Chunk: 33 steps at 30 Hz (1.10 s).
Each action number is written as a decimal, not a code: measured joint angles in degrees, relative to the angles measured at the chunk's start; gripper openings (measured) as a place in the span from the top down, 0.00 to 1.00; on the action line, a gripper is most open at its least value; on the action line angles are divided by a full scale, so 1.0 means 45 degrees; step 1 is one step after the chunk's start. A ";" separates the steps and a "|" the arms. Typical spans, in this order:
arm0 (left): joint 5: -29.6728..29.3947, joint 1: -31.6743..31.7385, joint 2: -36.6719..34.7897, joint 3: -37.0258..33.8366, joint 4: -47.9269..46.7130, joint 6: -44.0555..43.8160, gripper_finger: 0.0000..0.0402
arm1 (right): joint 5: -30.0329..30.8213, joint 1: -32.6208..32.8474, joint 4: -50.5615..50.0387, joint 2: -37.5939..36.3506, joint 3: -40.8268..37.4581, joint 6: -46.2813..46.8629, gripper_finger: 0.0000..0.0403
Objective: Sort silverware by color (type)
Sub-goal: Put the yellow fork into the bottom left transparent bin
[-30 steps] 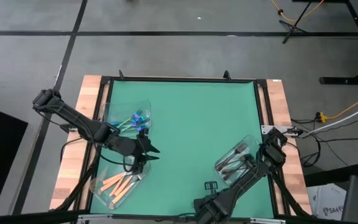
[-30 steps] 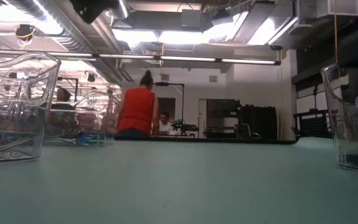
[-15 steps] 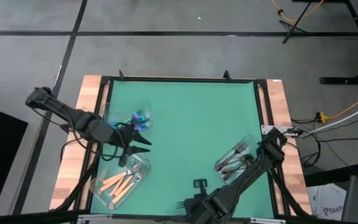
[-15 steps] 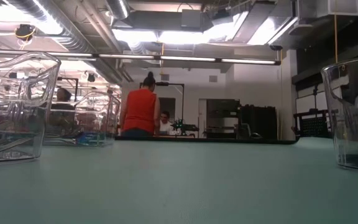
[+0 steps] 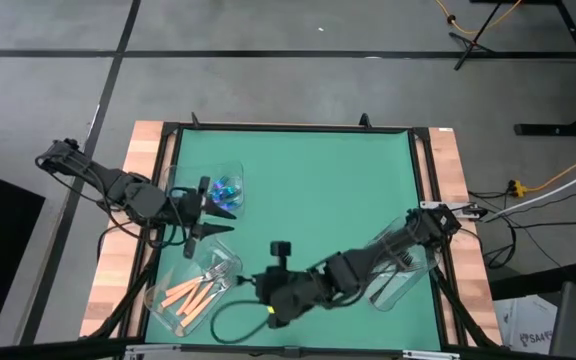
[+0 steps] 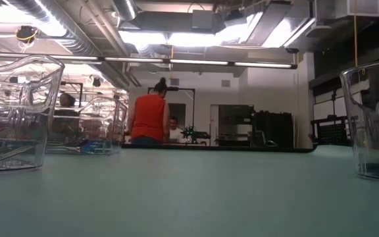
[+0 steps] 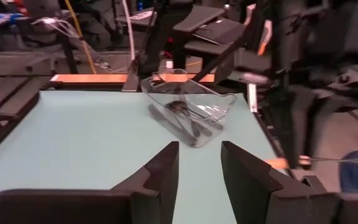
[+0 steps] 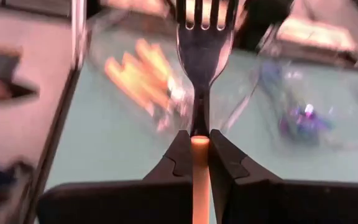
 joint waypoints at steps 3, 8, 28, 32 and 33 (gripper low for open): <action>-0.0446 0.0000 0.0009 0.0000 -0.0072 0.0005 0.72 | -0.0014 -0.0355 0.1145 -0.0007 0.0085 -0.0590 0.98; -0.0608 0.0000 0.0009 0.0000 -0.0090 0.0005 0.72 | -0.0015 -0.0800 0.2263 -0.0007 0.0076 -0.1089 0.98; -0.1740 0.0000 0.0676 0.0000 0.0993 -0.0016 0.72 | 0.6966 -0.0864 0.4022 -0.1732 0.0090 -0.3515 0.98; -0.2745 0.0000 0.1120 0.0002 0.2332 0.0043 0.72 | 0.7296 -0.1011 0.4409 -0.1732 0.0090 -0.3669 0.98; -0.3024 0.0000 0.1238 0.0016 0.2671 0.0215 0.72 | 0.7302 -0.1038 0.4449 -0.1732 0.0090 -0.3668 0.98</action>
